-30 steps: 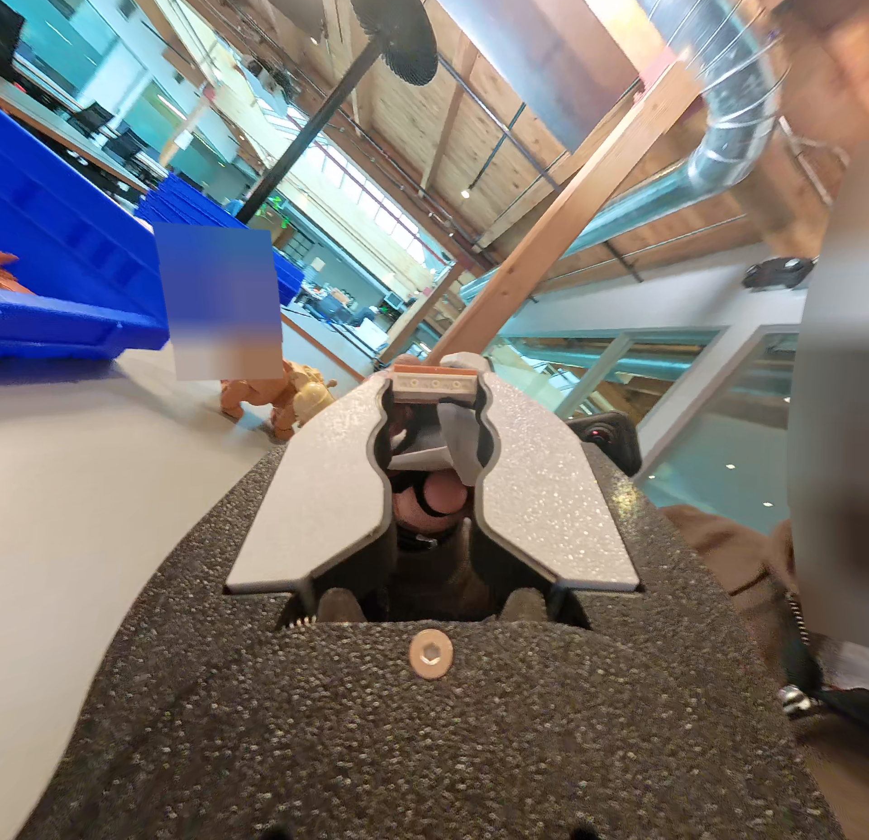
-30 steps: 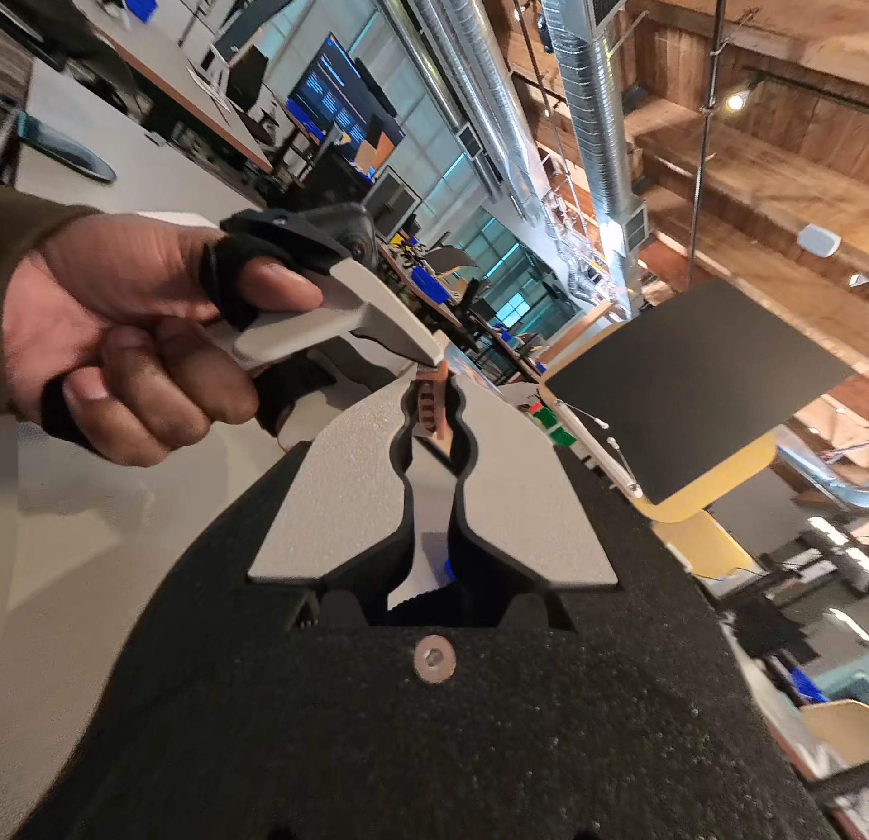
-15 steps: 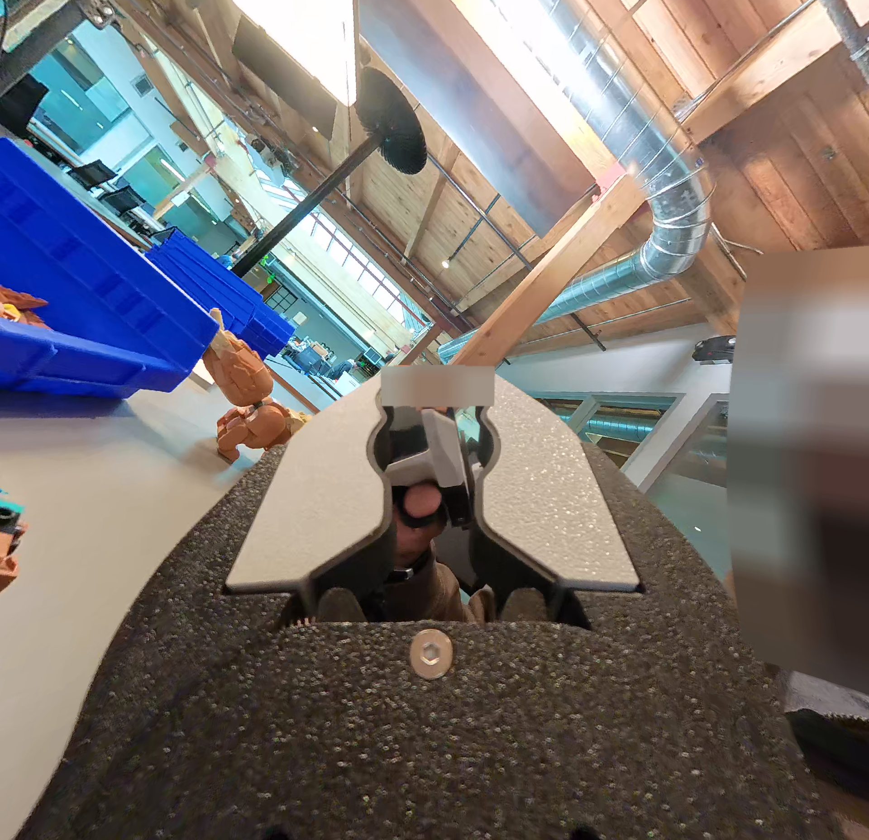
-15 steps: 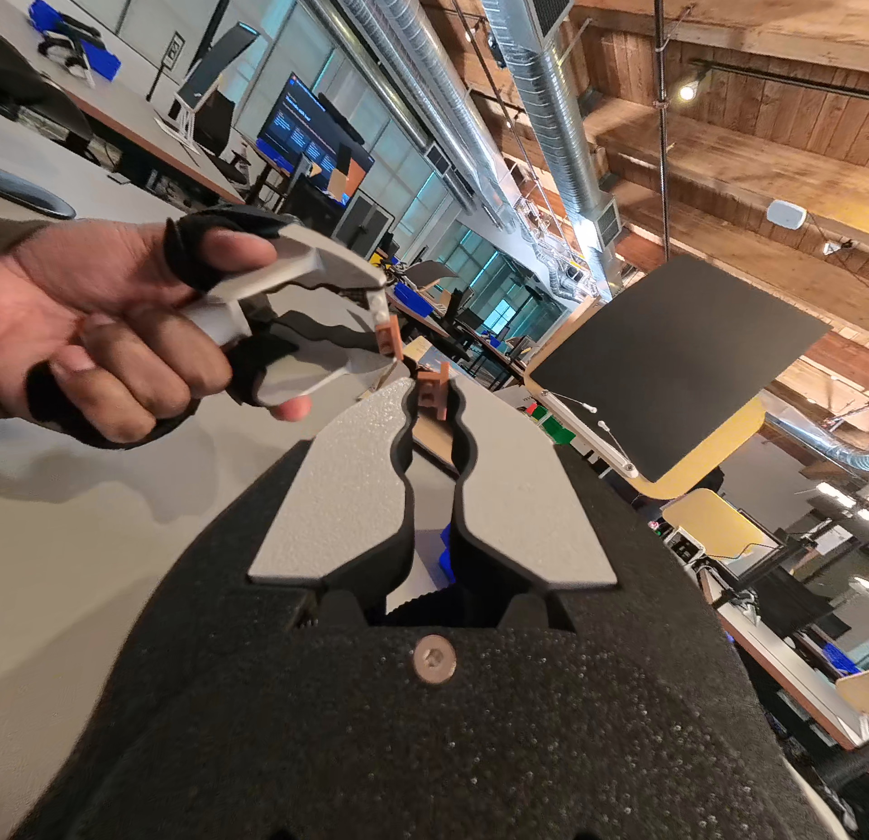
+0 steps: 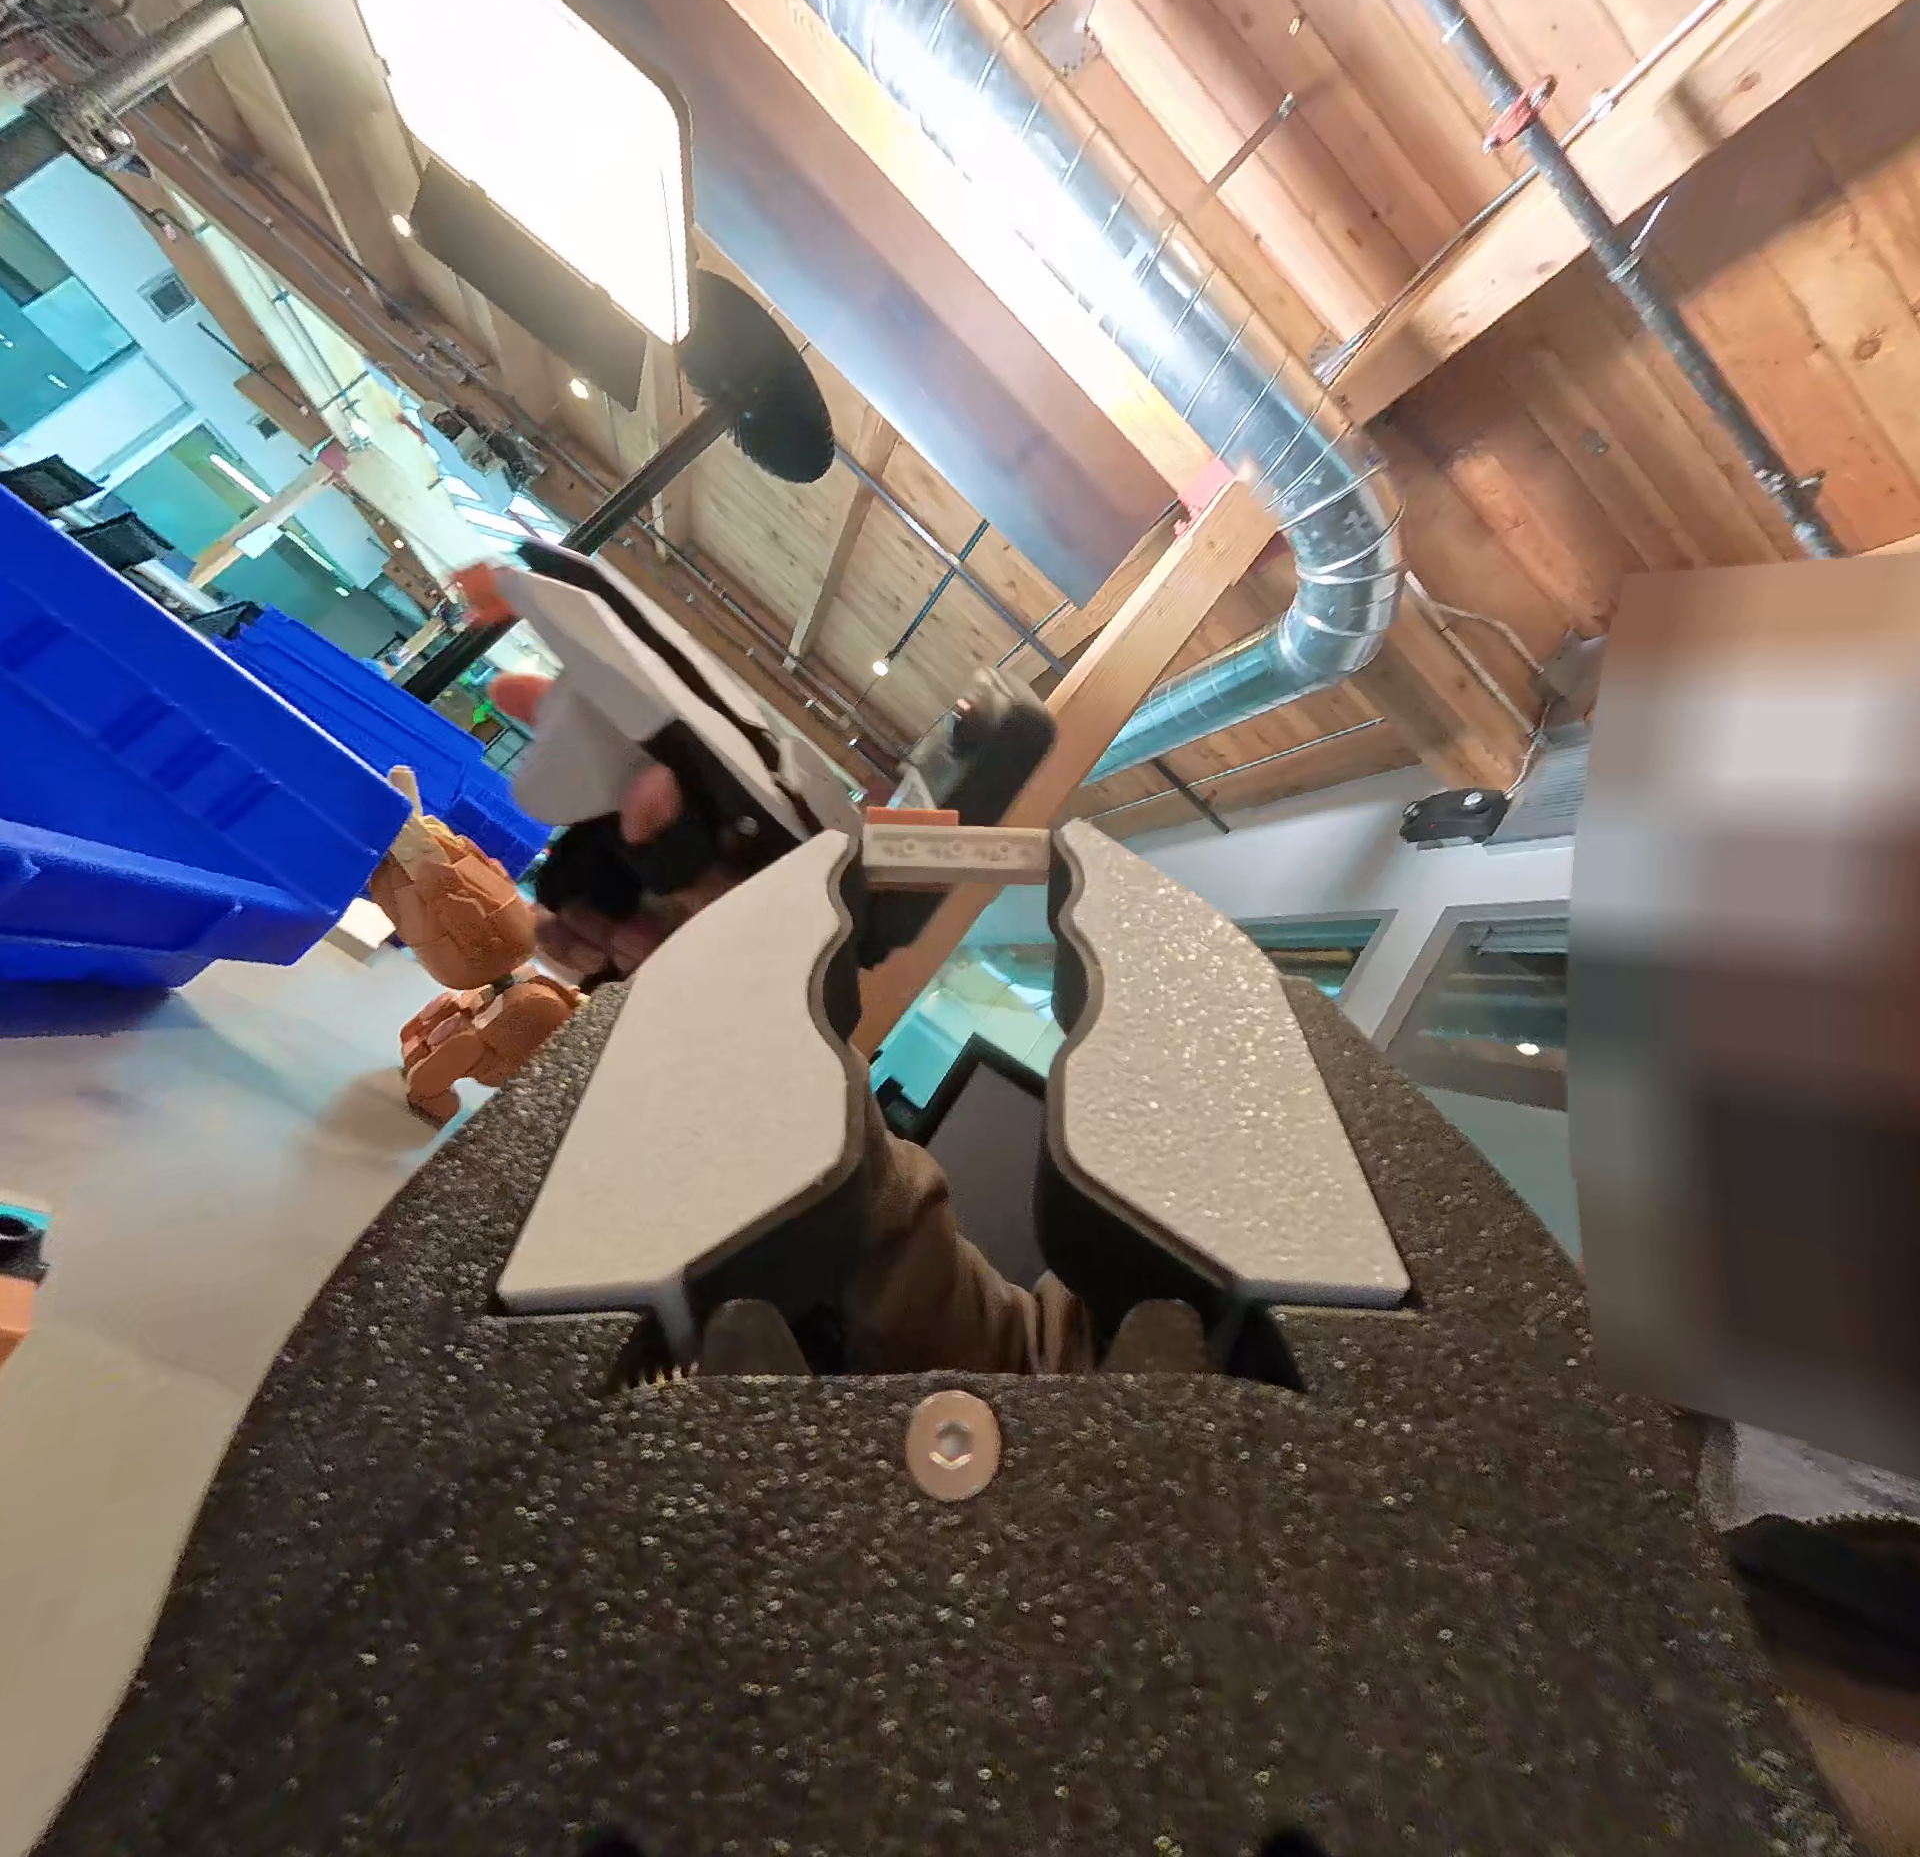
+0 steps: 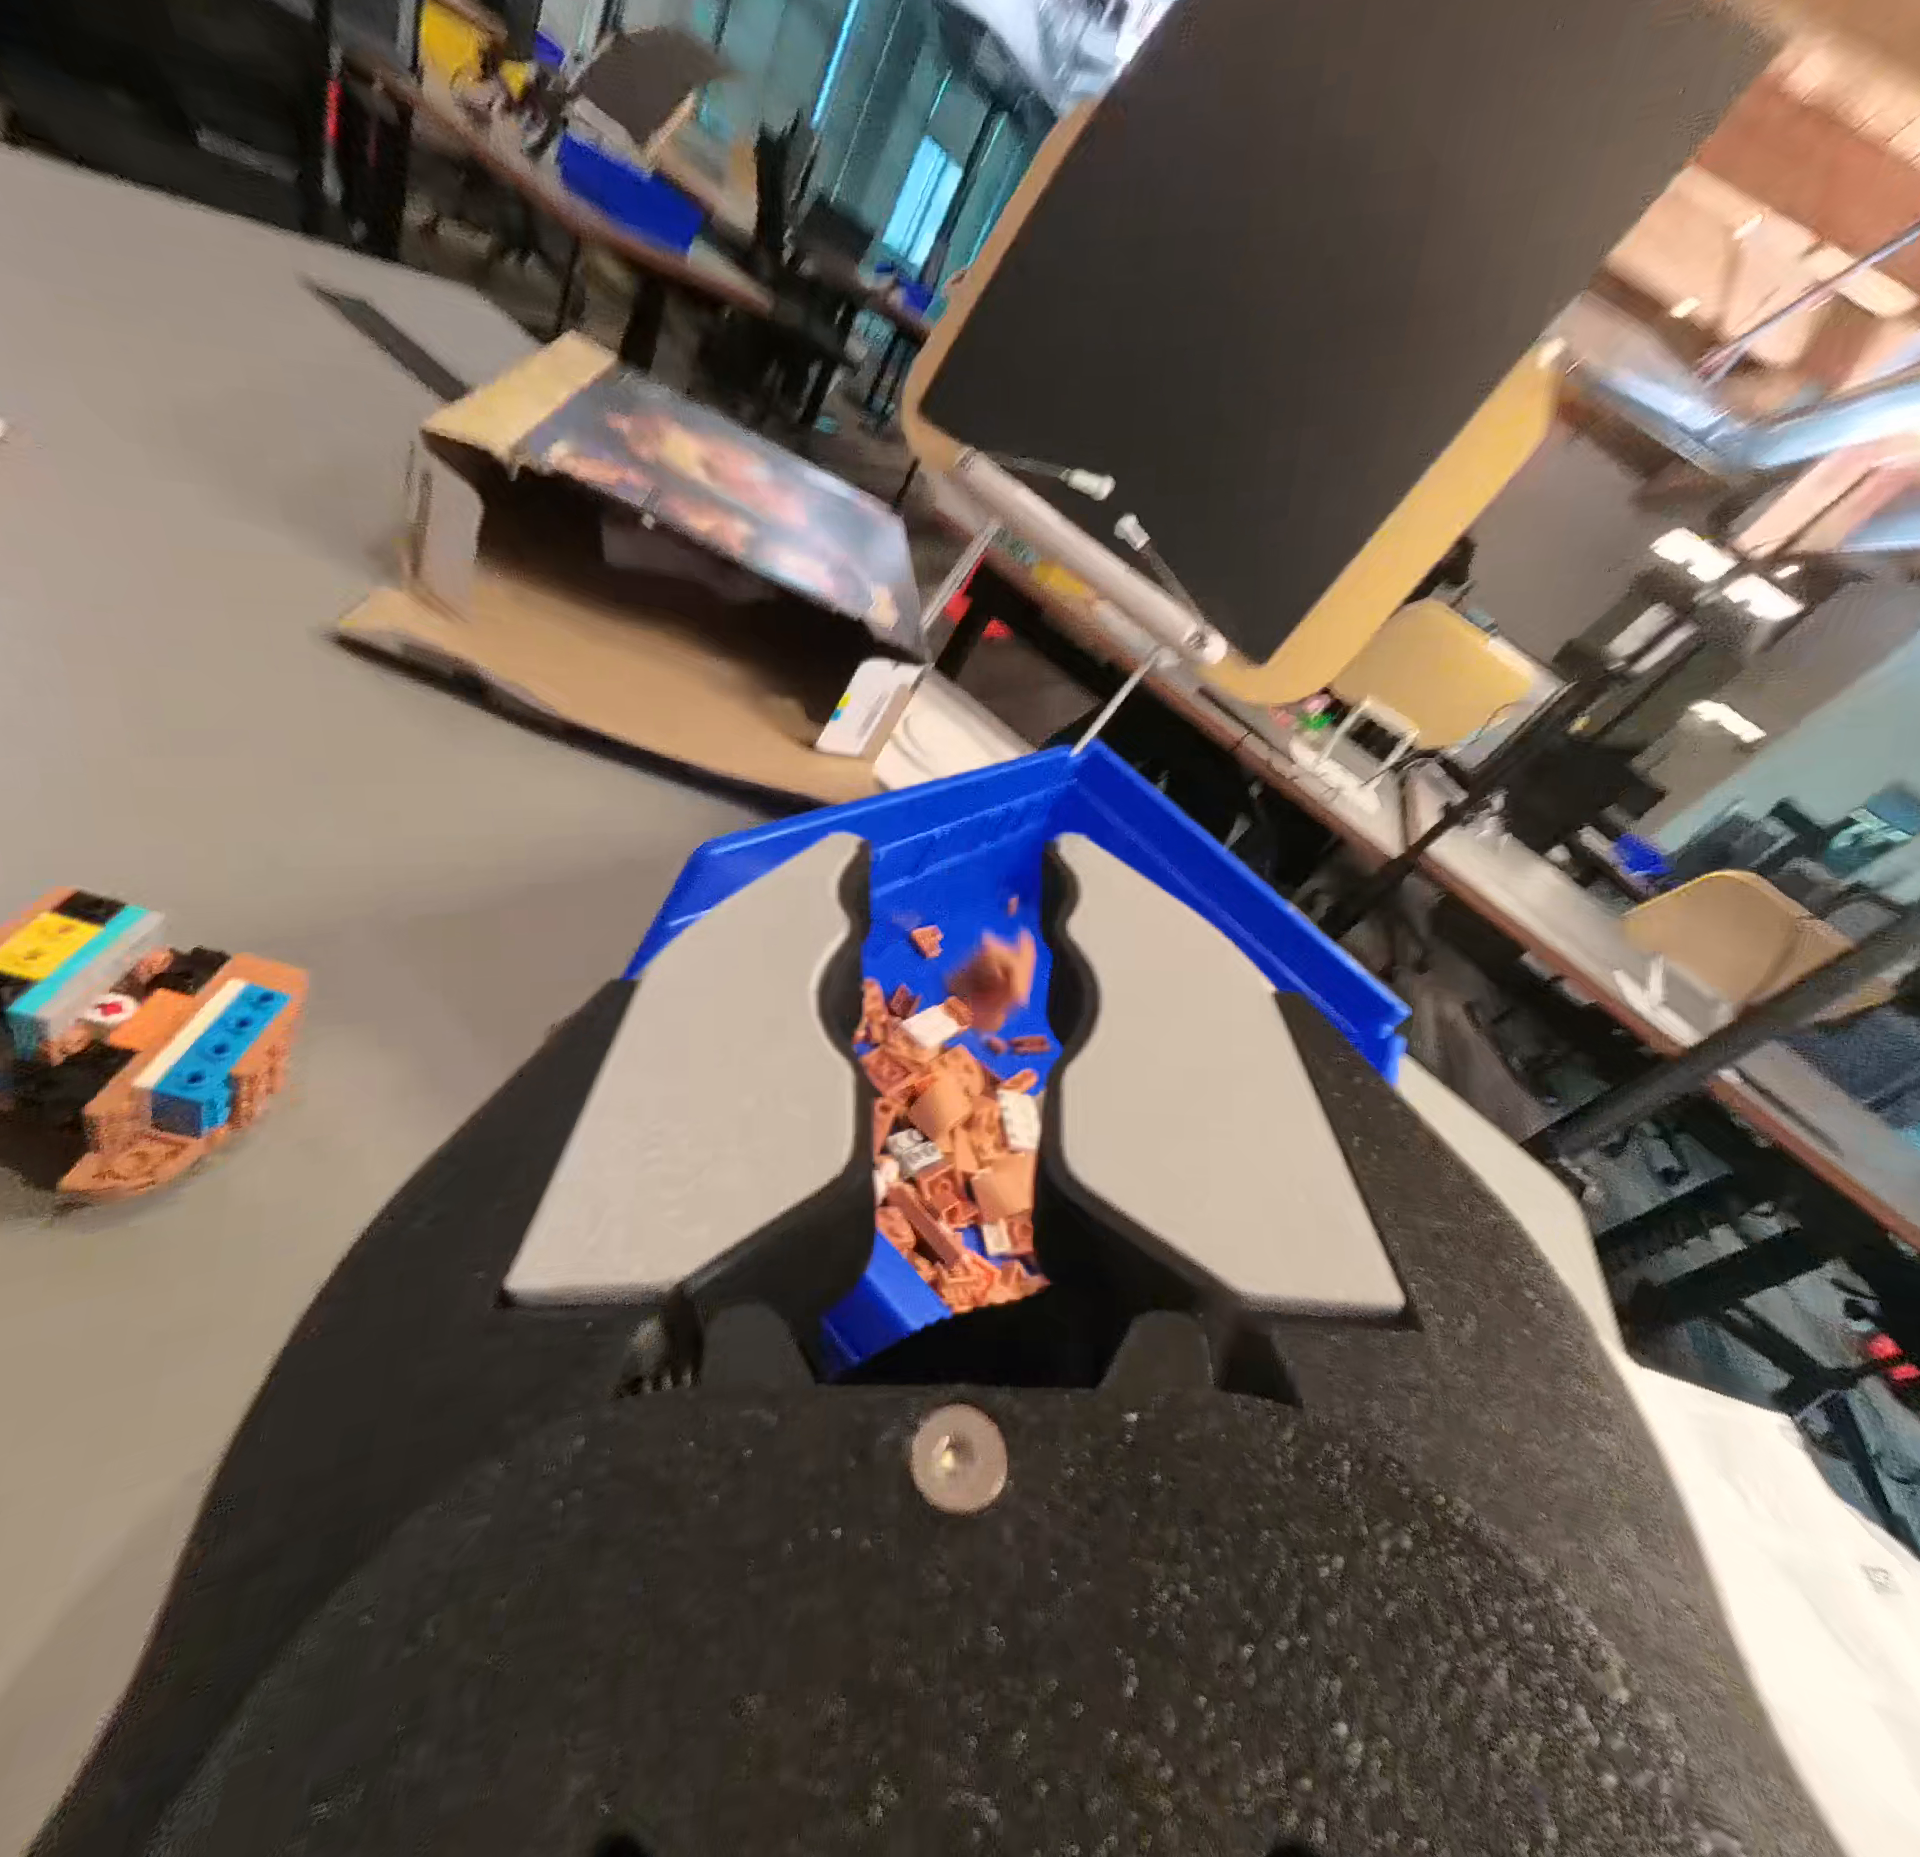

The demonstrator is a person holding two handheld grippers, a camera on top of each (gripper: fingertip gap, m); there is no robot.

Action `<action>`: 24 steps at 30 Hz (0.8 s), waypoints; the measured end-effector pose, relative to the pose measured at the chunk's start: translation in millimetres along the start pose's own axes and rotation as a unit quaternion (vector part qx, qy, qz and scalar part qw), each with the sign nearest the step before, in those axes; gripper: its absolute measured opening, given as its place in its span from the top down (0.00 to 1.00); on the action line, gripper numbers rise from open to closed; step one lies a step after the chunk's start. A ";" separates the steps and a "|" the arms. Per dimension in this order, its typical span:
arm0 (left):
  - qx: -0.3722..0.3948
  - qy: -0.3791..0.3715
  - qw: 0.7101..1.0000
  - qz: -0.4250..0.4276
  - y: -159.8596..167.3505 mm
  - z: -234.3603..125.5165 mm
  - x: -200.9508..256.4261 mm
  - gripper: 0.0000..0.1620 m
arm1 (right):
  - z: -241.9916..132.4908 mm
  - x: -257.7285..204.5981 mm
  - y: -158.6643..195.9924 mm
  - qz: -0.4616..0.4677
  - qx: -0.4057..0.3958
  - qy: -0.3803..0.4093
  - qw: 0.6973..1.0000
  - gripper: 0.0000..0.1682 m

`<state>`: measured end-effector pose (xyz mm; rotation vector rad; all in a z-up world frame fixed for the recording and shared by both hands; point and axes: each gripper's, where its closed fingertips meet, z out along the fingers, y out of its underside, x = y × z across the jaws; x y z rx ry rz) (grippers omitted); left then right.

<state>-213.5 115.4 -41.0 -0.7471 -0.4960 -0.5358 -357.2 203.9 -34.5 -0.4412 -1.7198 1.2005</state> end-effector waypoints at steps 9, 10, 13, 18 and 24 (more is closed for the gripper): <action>0.005 0.014 1.000 -0.004 -1.2 -4.1 0.7 0.79 | -48.0 -110.4 -40.1 -0.174 0.159 -0.100 0.967 0.80; -0.001 0.009 1.000 0.009 0.9 -3.5 1.1 0.79 | -57.1 -120.9 -48.2 -0.199 0.180 -0.102 0.958 0.81; -0.023 -0.005 0.998 0.055 7.6 -2.1 2.9 0.80 | -72.5 -140.7 -62.5 -0.234 0.208 -0.105 0.944 0.83; -0.042 -0.021 0.995 0.093 14.8 0.3 2.3 0.79 | -74.1 -147.8 -64.4 -0.288 0.208 -0.073 0.932 0.91; -0.047 -0.015 0.995 0.084 14.4 0.6 3.3 0.79 | -74.7 -149.7 -64.8 -0.278 0.218 -0.083 0.932 0.94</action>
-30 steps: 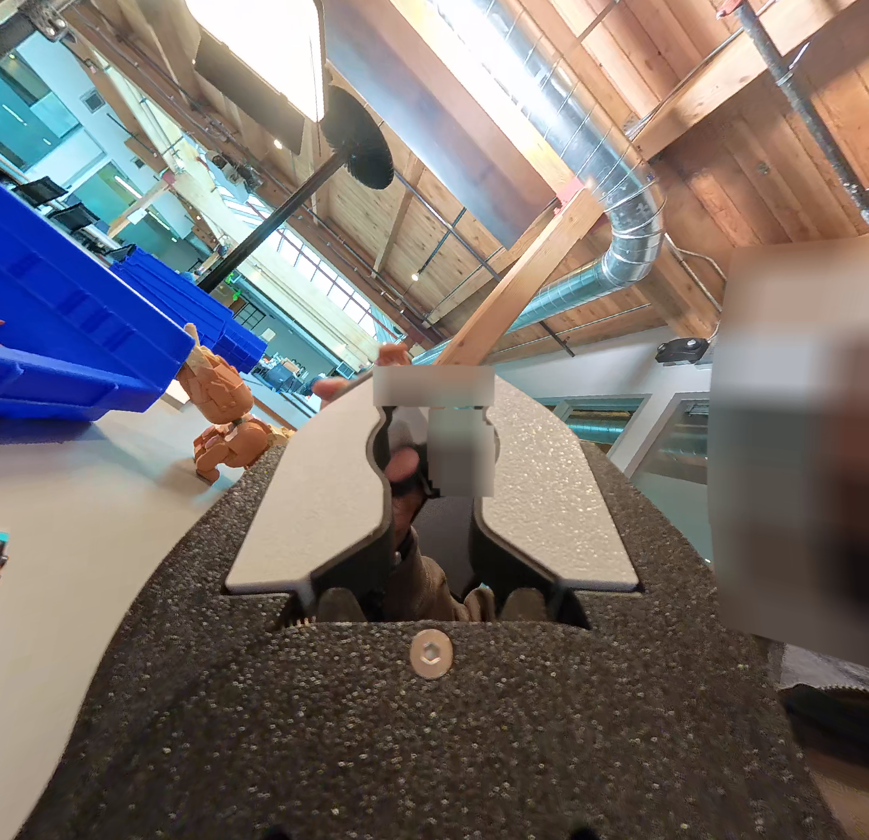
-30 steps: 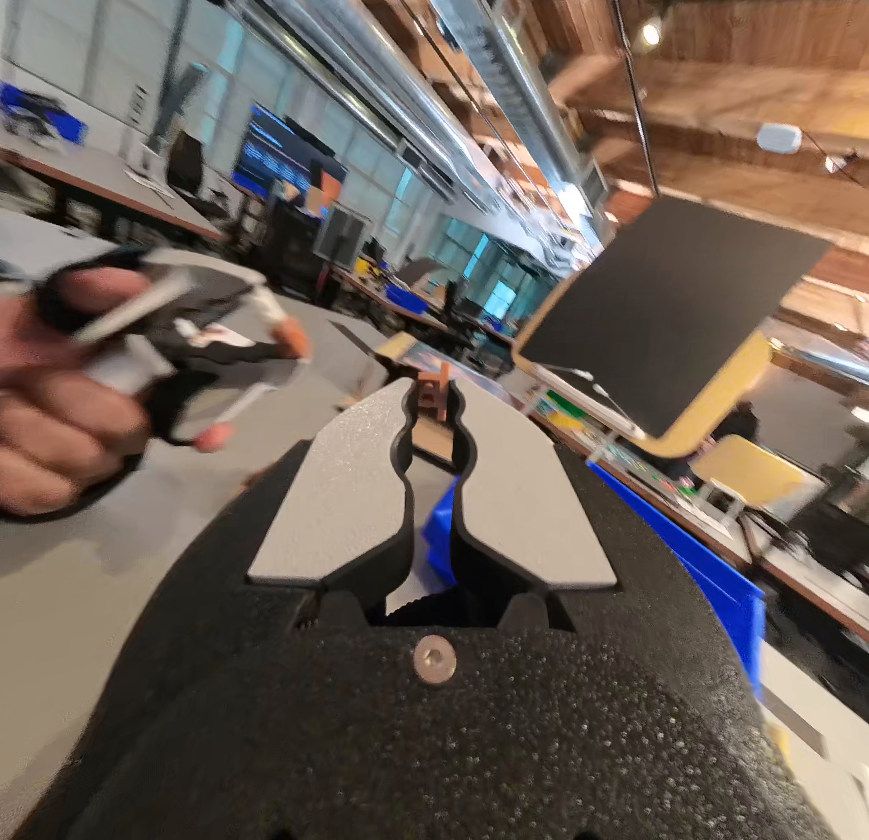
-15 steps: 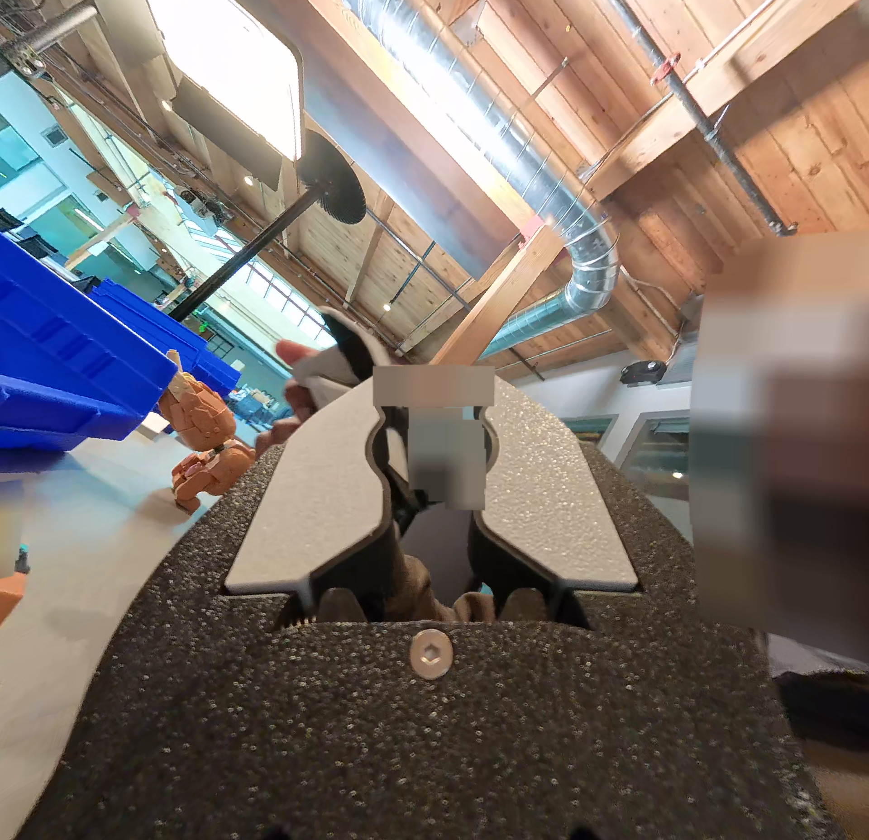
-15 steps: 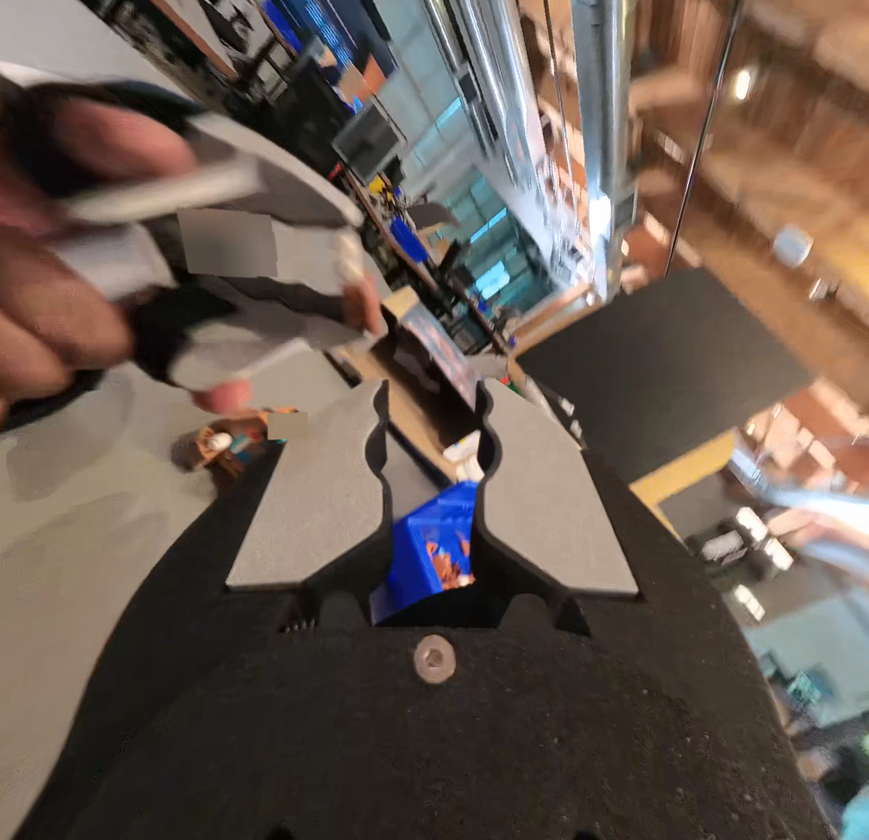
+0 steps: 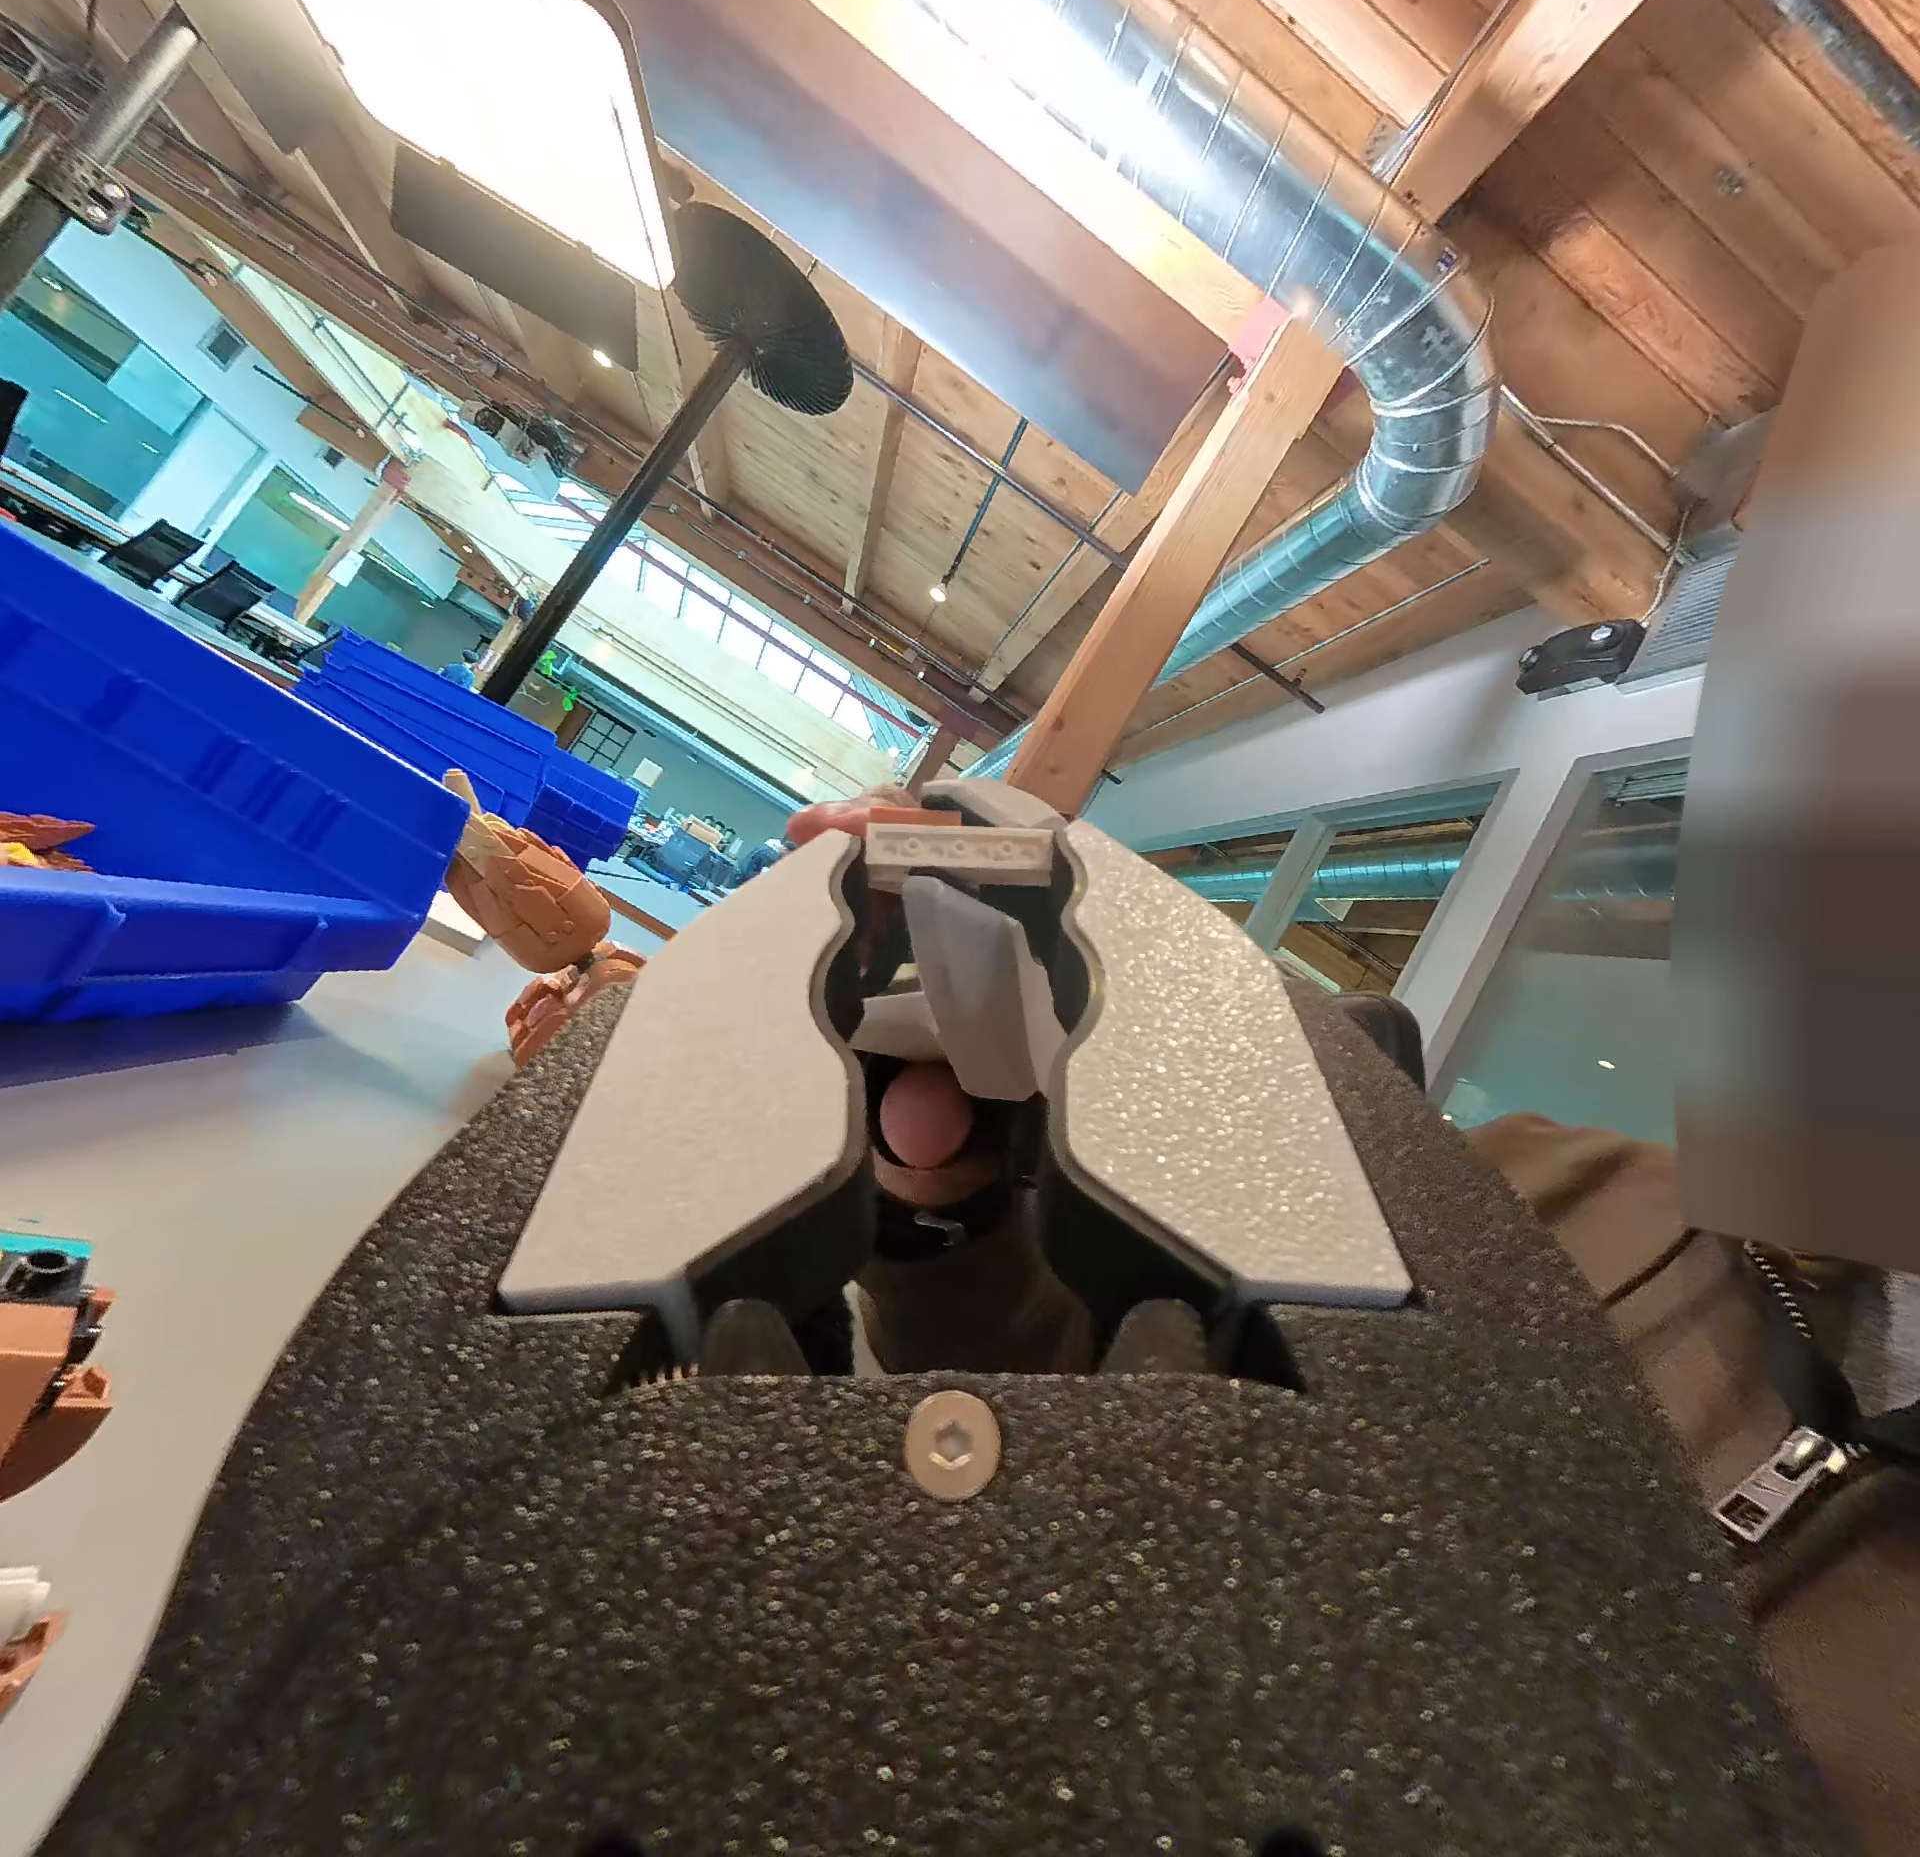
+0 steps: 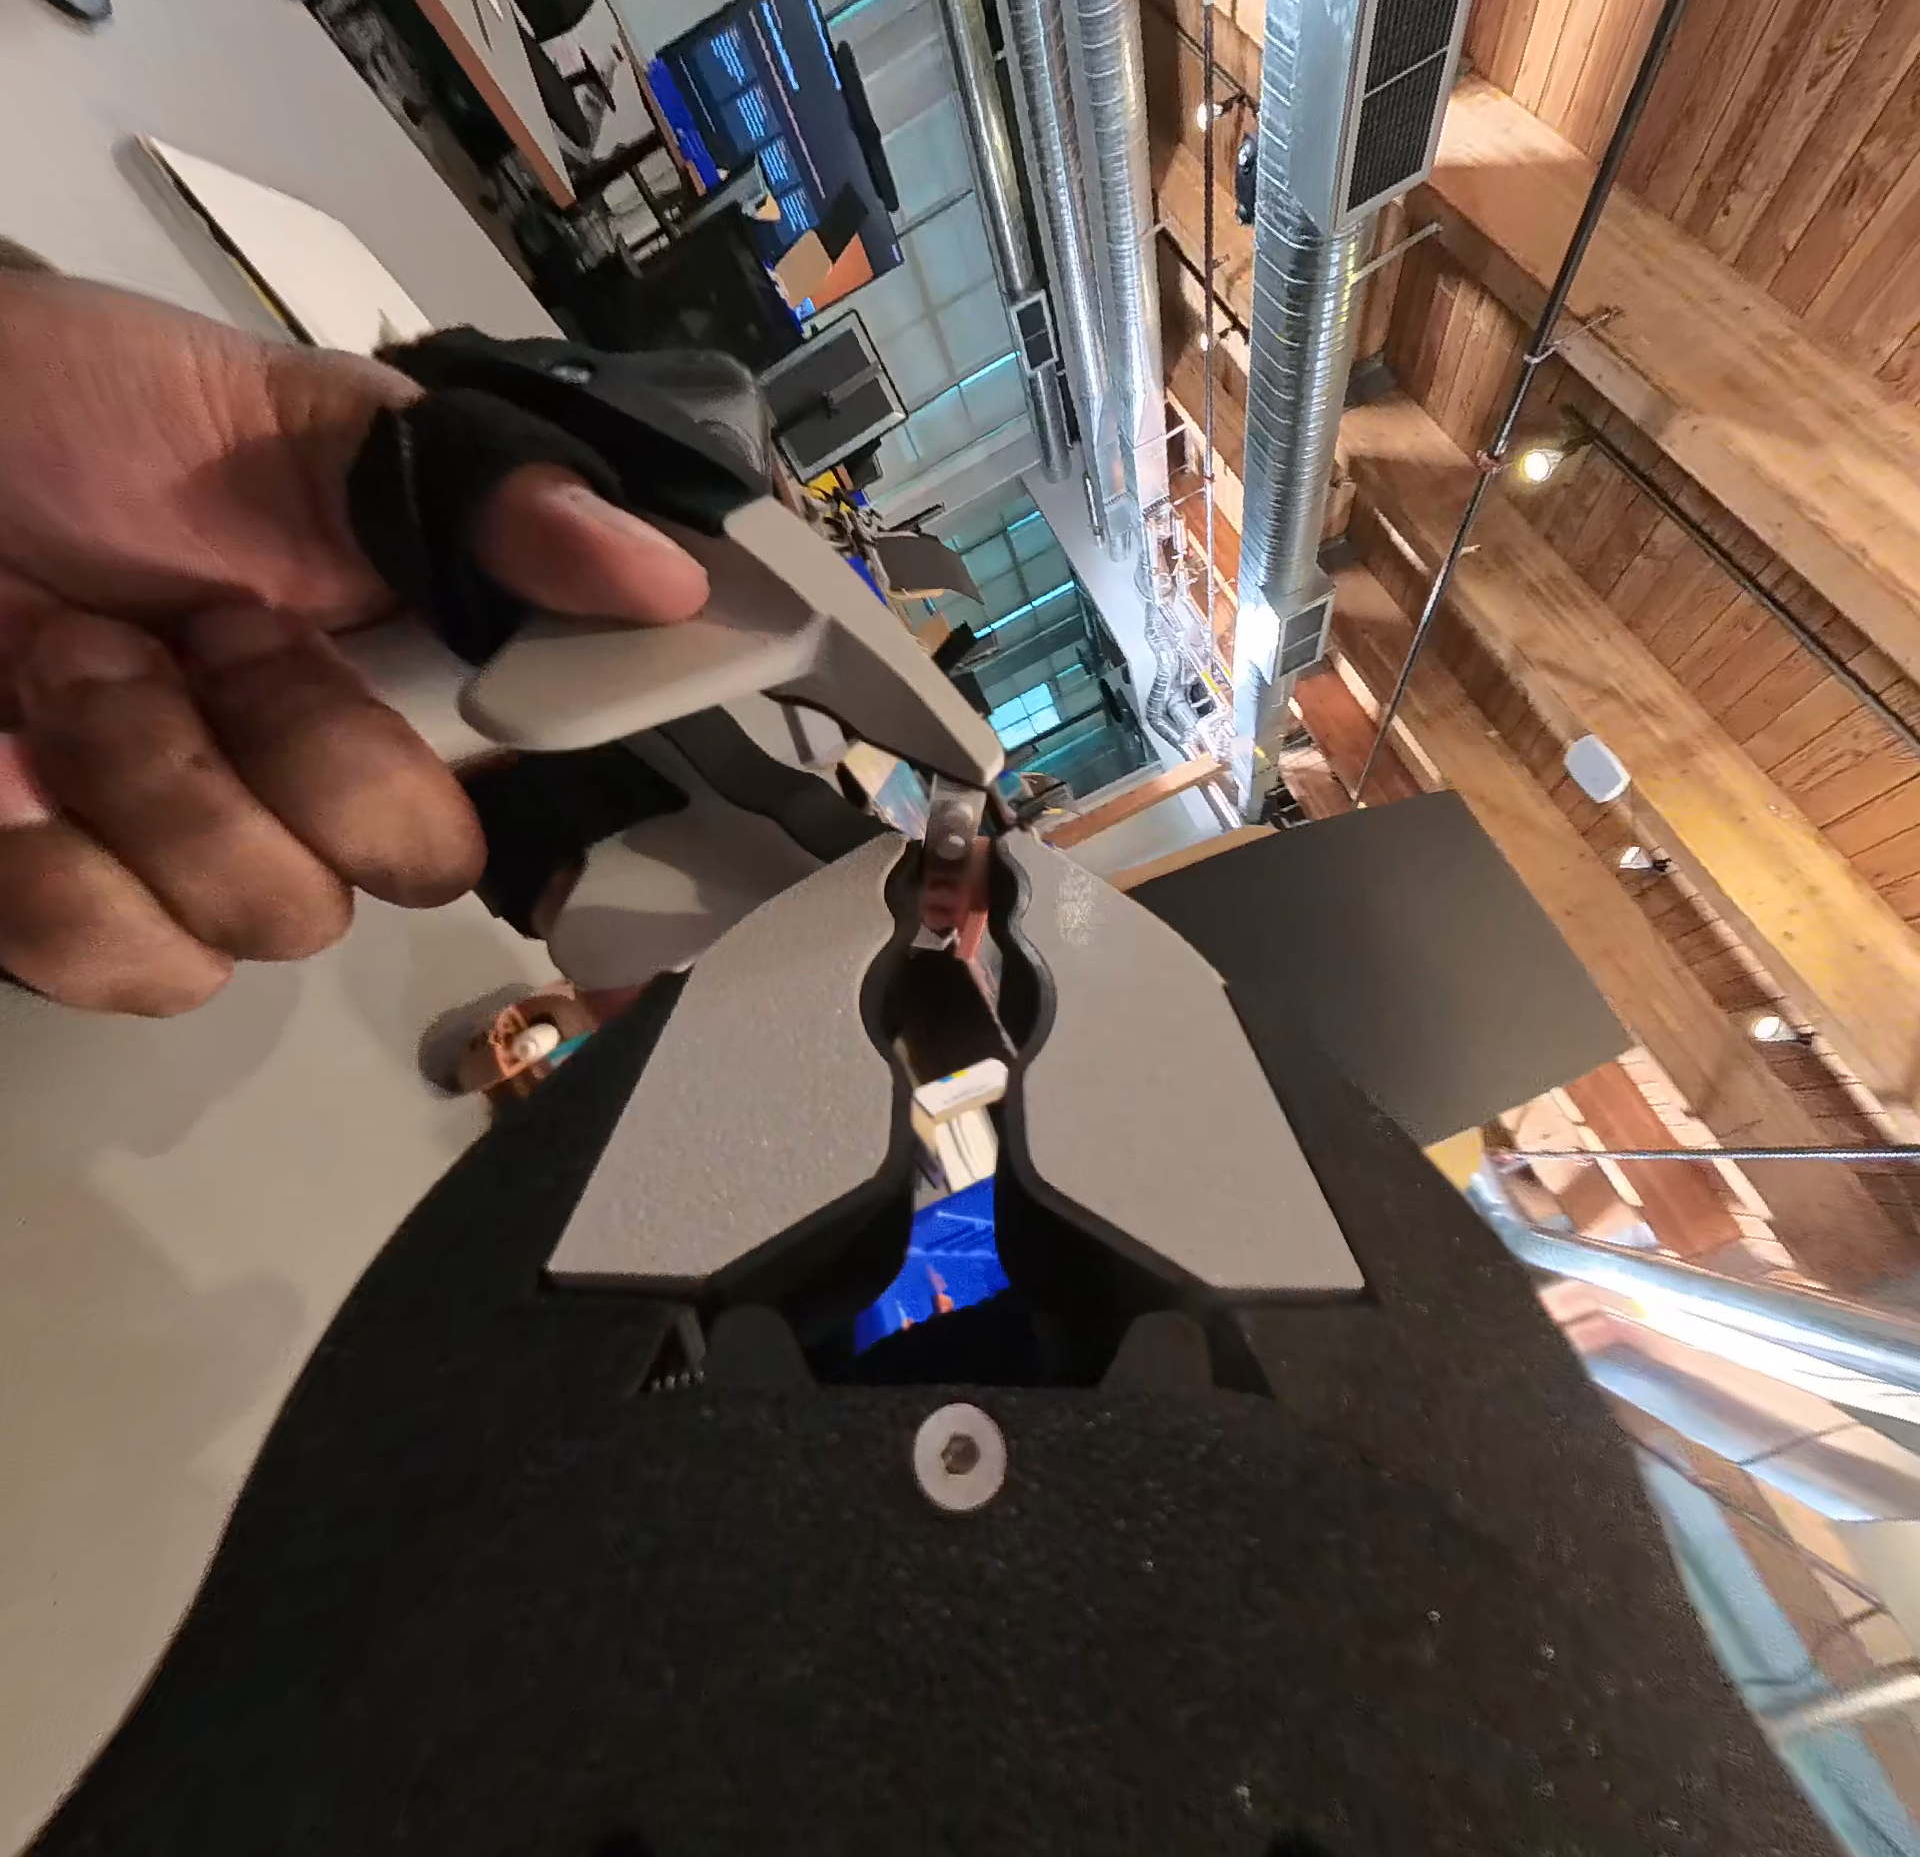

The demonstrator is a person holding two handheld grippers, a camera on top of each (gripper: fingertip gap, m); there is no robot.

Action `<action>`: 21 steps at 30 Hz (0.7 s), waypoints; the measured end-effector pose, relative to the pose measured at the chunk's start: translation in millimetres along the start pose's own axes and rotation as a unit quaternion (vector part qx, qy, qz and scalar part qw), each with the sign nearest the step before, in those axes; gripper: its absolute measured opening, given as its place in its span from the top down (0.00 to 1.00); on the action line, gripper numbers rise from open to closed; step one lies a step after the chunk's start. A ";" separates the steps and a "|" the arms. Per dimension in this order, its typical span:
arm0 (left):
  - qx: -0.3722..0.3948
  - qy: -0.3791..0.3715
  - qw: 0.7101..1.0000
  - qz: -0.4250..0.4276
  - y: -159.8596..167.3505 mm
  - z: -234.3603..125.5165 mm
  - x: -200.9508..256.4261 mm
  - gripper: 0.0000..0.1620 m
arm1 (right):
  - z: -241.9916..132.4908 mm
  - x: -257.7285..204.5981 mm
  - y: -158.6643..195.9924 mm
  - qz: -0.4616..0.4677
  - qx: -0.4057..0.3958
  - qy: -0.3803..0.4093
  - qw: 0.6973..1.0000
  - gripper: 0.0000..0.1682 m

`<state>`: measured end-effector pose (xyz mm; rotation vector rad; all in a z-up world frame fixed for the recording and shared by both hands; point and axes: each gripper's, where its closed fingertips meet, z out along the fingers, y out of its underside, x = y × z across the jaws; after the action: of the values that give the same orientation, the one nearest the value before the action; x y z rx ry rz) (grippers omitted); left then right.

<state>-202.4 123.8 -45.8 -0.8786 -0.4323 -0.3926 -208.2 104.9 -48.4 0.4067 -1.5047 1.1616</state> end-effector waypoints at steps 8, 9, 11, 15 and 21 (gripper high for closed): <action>0.005 0.043 0.997 -0.057 0.5 -0.1 7.7 0.79 | -5.6 0.2 -6.5 0.086 0.047 -0.034 0.995 0.94; 0.005 0.044 0.997 -0.061 1.0 0.1 7.5 0.79 | -6.1 0.2 -6.5 0.091 0.050 -0.035 0.994 0.94; 0.005 0.048 0.997 -0.068 1.2 0.2 7.8 0.79 | -7.0 0.1 -6.6 0.098 0.055 -0.035 0.993 0.94; 0.002 0.043 0.997 -0.063 2.2 0.9 6.8 0.79 | -8.0 -0.1 -5.0 0.080 0.054 -0.029 0.995 0.94; 0.046 -0.002 0.998 -0.043 -11.8 -7.0 -6.6 0.79 | -9.8 -1.4 2.2 0.017 0.032 -0.009 0.999 0.94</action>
<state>-212.4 112.4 -45.5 -0.7739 -0.4892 -0.4460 -204.1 113.5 -51.7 0.4366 -1.4977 1.2379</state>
